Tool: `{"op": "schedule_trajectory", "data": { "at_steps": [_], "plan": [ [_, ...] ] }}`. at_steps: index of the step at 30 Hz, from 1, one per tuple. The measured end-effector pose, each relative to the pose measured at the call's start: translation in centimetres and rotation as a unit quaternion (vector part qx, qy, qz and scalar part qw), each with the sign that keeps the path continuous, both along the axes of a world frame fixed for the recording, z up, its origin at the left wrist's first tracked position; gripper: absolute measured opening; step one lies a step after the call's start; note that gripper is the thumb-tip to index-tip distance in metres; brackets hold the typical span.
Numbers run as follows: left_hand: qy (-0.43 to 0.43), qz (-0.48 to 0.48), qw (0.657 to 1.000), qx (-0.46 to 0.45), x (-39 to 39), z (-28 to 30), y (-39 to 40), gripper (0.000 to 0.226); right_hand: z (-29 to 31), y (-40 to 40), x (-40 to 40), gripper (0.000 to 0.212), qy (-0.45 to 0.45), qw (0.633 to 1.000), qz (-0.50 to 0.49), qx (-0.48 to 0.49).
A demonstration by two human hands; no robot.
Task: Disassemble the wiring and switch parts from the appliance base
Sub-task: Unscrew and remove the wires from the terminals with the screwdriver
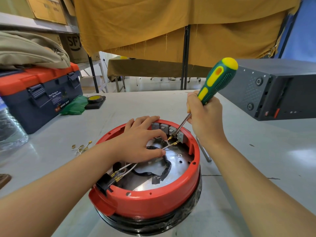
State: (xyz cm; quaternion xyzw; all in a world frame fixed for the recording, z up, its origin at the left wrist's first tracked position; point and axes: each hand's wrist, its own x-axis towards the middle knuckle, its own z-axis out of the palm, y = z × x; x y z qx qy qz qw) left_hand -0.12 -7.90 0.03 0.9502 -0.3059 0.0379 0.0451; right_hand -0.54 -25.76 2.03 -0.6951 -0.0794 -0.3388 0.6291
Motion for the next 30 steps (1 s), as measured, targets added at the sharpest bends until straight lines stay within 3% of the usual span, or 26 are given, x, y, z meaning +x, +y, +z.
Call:
{"op": "schedule_trajectory", "data": {
  "at_steps": [11,24,30],
  "plan": [
    [-0.001,0.003,1.000,0.003,-0.02,-0.03,-0.04,0.036,0.29,0.29,-0.33,0.026,0.015,1.000,-0.010,0.013],
    [0.002,0.007,1.000,0.006,-0.07,-0.04,-0.06,0.036,-0.07,0.54,-0.20,0.038,-0.001,0.998,-0.062,0.023],
    [0.001,0.005,1.000,0.006,-0.09,-0.01,-0.06,0.035,0.09,0.63,-0.48,0.037,-0.009,0.999,-0.033,-0.010]
  ]
}}
